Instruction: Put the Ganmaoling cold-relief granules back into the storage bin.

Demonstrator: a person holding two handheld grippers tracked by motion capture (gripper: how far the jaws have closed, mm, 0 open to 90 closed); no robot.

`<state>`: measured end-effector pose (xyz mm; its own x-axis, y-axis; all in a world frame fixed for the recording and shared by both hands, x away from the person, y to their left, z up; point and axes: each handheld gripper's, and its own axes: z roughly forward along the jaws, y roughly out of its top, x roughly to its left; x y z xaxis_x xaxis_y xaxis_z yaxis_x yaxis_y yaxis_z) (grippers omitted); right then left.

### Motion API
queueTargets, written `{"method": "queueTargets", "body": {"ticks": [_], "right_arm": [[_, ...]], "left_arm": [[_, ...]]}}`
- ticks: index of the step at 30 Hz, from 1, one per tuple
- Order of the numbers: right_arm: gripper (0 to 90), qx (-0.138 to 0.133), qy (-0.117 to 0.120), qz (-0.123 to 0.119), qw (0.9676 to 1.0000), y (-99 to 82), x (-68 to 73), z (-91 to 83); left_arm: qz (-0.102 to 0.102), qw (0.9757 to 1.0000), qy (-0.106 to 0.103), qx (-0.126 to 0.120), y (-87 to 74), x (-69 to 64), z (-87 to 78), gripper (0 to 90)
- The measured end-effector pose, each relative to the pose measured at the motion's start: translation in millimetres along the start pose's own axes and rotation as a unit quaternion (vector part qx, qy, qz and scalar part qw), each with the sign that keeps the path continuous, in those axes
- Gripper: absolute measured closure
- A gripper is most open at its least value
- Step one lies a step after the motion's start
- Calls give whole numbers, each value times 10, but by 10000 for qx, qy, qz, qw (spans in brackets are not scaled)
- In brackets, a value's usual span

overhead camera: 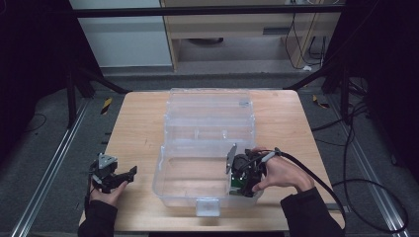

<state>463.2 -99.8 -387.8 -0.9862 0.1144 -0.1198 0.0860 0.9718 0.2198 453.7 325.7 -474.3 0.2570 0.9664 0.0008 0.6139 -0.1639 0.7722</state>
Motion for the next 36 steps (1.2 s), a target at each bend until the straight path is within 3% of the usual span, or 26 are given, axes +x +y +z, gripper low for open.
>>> {"method": "queueTargets", "body": {"ticks": [16, 21, 26, 27, 28, 29, 30, 33, 34, 36], "right_arm": [[135, 228, 55, -52, 9997, 26, -16, 108], [130, -10, -27, 29, 10000, 3, -26, 1], [124, -415, -173, 259, 9987, -55, -19, -180], [124, -577, -291, 388, 9972, -86, -16, -257], [124, -577, -291, 388, 9972, -86, -16, -257], [124, -783, -396, 485, 9950, -121, -19, -332], [124, -783, -396, 485, 9950, -121, -19, -332], [121, -1073, -525, 613, 9909, -172, -10, -431], [121, -1190, -513, 731, 9889, -195, -3, -458], [115, -1546, -562, 1019, 9811, -299, -13, -516]], "left_arm": [[3, 10000, -11, -10, 0, 1, -3, 206], [3, 10000, -14, -8, 1, -2, -1, 207], [10, 10000, -13, -4, 2, -6, 0, 206], [10, 10000, -15, -4, 1, -7, 0, 206], [10, 10000, -15, -4, 1, -7, 0, 206], [7, 10000, -17, -5, 1, -7, -1, 206], [3, 10000, -18, -7, 1, -7, -1, 206], [5, 10000, -17, -6, 1, -6, -2, 206], [3, 10000, -17, -9, 1, -6, -3, 206], [3, 10000, -18, -9, 1, -5, -3, 206]]}}
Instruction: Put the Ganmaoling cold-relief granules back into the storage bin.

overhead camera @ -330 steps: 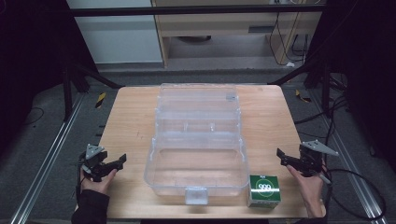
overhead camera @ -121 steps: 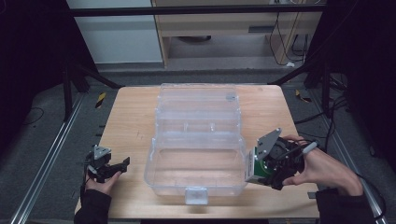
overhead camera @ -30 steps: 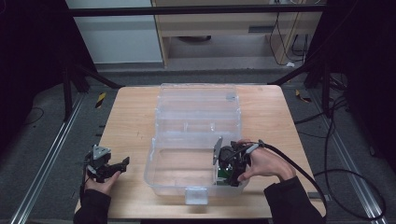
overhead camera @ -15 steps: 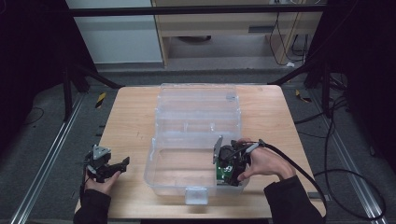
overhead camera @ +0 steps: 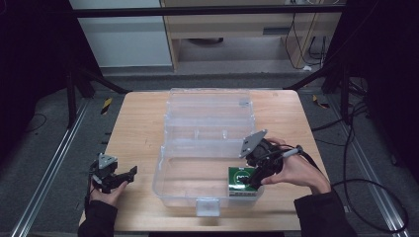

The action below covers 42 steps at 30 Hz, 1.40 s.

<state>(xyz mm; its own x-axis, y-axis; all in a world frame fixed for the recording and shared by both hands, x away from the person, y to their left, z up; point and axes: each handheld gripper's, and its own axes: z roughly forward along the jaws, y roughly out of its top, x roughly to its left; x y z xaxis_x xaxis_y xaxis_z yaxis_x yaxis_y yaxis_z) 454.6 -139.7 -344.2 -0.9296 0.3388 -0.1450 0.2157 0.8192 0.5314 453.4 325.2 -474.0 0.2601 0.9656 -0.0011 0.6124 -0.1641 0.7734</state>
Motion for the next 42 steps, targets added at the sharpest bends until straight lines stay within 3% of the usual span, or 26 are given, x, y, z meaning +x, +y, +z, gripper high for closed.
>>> {"method": "queueTargets", "body": {"ticks": [6, 9, 11, 13, 14, 15, 16, 18, 19, 21, 22, 23, 24, 25, 26, 27, 28, 29, 33, 36, 37, 38, 39, 40, 41, 42], "right_arm": [[85, -460, -473, 455, 9968, -193, -36, -129], [75, -984, -846, 958, 9869, -418, -41, -237], [66, -1267, -1070, 1210, 9787, -544, -34, -284], [68, -1581, -1277, 1480, 9679, -671, -27, -324], [68, -1581, -1277, 1480, 9679, -671, -27, -324], [67, -1704, -1337, 1626, 9626, -731, -22, -341], [66, -1928, -1458, 1874, 9521, -844, -7, -356], [54, -2076, -1583, 2095, 9423, -948, -1, -346], [54, -2076, -1583, 2095, 9423, -948, -1, -346], [48, -2122, -1726, 2310, 9337, -1039, -1, -327], [48, -2251, -1870, 2530, 9221, -1127, -10, -300], [48, -2251, -1870, 2530, 9221, -1127, -10, -300], [51, -2350, -2009, 2703, 9118, -1211, -27, -272], [51, -2350, -2009, 2703, 9118, -1211, -27, -272], [42, -2340, -2061, 2815, 9075, -1250, -35, -256], [50, -2372, -2216, 2954, 8985, -1328, -45, -207], [50, -2372, -2216, 2954, 8985, -1328, -45, -207], [42, -2328, -2297, 3087, 8932, -1392, -55, -153], [37, -2238, -2443, 3186, 8881, -1483, -81, -88], [29, -2209, -2594, 3347, 8786, -1583, -99, -38], [28, -2216, -2653, 3415, 8740, -1619, -103, -23], [28, -2235, -2809, 3531, 8640, -1701, -113, 2], [28, -2235, -2809, 3531, 8640, -1701, -113, 2], [25, -2221, -2829, 3602, 8607, -1740, -118, 11], [25, -2227, -2987, 3703, 8509, -1809, -116, 25], [23, -2192, -3054, 3728, 8484, -1840, -121, 30]], "left_arm": [[-2, 10000, 5, -8, 0, 0, -5, 206], [-1, 10000, 11, -7, -1, 2, -6, 206], [3, 10000, 10, -2, 0, 1, -5, 206], [0, 10000, 13, -5, 0, -1, -4, 206], [0, 10000, 13, -5, 0, -1, -4, 206], [2, 10000, 13, -5, 0, -1, -5, 206], [-1, 10000, 15, -9, 0, -1, -6, 206], [3, 10000, 18, -5, 0, -3, -6, 206], [3, 10000, 18, -5, 0, -3, -6, 206], [6, 10000, 19, -5, 0, -6, -5, 206], [6, 10000, 19, -9, 0, -5, -7, 205], [6, 10000, 19, -9, 0, -5, -7, 206], [-1, 10000, 20, -13, -1, -2, -9, 206], [-1, 10000, 20, -13, -1, -2, -9, 205], [-4, 10000, 21, -13, -2, -1, -8, 205], [-2, 10000, 24, -13, -2, 0, -8, 205], [-2, 10000, 23, -13, -2, 0, -8, 205], [3, 10000, 23, -20, -1, -1, -11, 205], [-7, 10000, 36, -34, -1, 2, -17, 205], [-9, 10000, 31, -47, -1, 7, -18, 204], [-7, 10000, 32, -48, -1, 7, -18, 204], [-7, 10000, 30, -51, -1, 7, -18, 203], [-7, 10000, 30, -51, -1, 7, -18, 203], [-5, 10000, 32, -55, -1, 7, -18, 203], [-13, 10000, 35, -61, -1, 9, -18, 202], [-13, 10000, 35, -61, -1, 9, -18, 201]]}}
